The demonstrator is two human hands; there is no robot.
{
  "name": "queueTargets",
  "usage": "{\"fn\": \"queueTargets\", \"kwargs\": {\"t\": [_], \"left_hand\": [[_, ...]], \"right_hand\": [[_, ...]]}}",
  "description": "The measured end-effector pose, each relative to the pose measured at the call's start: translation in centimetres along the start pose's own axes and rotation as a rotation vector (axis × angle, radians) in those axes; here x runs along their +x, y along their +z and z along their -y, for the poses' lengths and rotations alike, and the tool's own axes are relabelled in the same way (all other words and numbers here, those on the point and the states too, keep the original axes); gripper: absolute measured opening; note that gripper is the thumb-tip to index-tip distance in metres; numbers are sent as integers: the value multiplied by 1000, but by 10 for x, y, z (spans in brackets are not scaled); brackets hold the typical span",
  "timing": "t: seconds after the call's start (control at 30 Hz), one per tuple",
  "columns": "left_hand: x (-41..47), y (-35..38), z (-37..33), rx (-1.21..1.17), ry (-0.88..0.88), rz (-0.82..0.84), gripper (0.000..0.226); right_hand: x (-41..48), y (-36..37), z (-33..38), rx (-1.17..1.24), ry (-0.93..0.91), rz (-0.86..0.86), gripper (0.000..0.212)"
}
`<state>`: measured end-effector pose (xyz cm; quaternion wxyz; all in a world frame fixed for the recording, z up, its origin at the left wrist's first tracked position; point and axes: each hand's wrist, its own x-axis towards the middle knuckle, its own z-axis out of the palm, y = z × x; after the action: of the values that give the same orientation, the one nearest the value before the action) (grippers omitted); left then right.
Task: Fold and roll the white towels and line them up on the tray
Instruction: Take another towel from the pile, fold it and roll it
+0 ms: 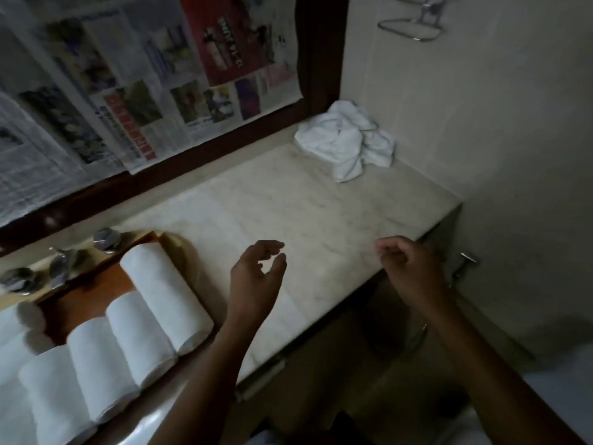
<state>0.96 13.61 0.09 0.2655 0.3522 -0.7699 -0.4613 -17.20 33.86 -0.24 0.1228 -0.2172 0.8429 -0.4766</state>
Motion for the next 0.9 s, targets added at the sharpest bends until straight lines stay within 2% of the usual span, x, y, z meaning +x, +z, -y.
{"fn": "queueTargets", "kwargs": {"t": [0.23, 0.33, 0.4, 0.57, 0.73, 0.9], "left_hand": [[53, 71, -25, -28, -7, 79, 17], [80, 93, -28, -26, -10, 89, 16], [100, 107, -26, -19, -18, 88, 16], [163, 135, -17, 4, -46, 119, 15], [222, 155, -11, 66, -49, 167, 15], [249, 173, -2, 35, -169, 128, 17]], "right_hand": [[57, -35, -40, -45, 33, -102, 14], [92, -33, -49, -54, 52, -110, 18], [122, -30, -53, -64, 73, -94, 13], [204, -15, -50, -202, 102, 11, 19], [283, 19, -56, -228, 105, 32, 22], [372, 59, -62, -326, 86, 43, 28]]}}
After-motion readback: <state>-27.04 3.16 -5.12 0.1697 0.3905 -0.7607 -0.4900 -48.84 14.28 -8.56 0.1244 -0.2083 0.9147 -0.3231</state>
